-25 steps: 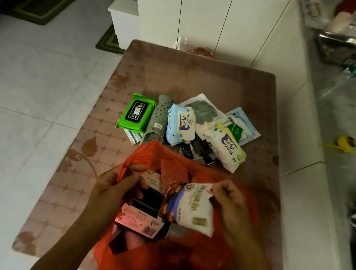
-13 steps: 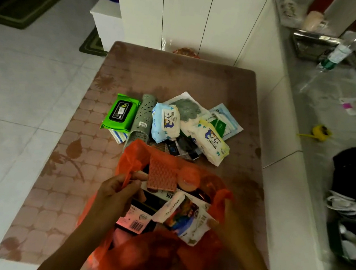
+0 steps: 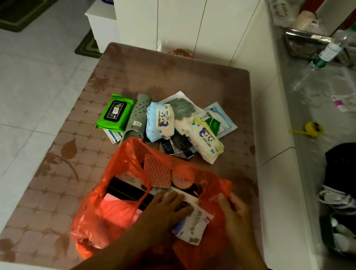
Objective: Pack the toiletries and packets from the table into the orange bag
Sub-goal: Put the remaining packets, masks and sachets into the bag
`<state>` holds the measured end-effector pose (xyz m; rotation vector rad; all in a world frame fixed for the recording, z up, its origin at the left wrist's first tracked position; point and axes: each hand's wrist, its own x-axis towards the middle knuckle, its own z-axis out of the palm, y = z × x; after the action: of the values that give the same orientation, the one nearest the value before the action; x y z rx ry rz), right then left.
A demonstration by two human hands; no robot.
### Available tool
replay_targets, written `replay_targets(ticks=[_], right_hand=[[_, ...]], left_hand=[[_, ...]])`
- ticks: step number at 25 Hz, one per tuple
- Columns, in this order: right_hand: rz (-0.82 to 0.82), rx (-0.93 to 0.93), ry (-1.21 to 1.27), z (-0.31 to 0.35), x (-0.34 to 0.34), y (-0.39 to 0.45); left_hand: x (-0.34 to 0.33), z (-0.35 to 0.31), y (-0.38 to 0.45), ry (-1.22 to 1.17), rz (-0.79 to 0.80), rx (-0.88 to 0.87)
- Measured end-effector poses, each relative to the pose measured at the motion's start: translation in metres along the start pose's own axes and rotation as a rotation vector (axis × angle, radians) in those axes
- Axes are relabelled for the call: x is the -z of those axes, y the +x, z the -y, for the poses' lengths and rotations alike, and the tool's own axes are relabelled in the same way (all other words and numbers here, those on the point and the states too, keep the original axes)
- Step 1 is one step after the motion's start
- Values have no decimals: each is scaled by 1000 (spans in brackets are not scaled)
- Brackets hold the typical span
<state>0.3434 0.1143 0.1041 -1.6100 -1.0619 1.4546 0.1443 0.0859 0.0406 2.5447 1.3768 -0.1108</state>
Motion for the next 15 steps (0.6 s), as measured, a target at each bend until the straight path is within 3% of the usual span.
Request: replay_targets(ticks=[6, 9, 11, 13, 15], right_hand=[[-113, -3, 407, 24, 42, -33], [-30, 24, 606, 38, 59, -44], [40, 63, 641, 45, 60, -47], [83, 88, 598, 54, 52, -46], [30, 23, 447, 60, 40, -39]], left_hand=[[-6, 30, -18, -493, -362, 145], [-2, 31, -17, -743, -438, 305], [-3, 34, -9, -710, -369, 269], [-4, 32, -1, -512, -181, 102], [-6, 27, 4, -383, -18, -27]])
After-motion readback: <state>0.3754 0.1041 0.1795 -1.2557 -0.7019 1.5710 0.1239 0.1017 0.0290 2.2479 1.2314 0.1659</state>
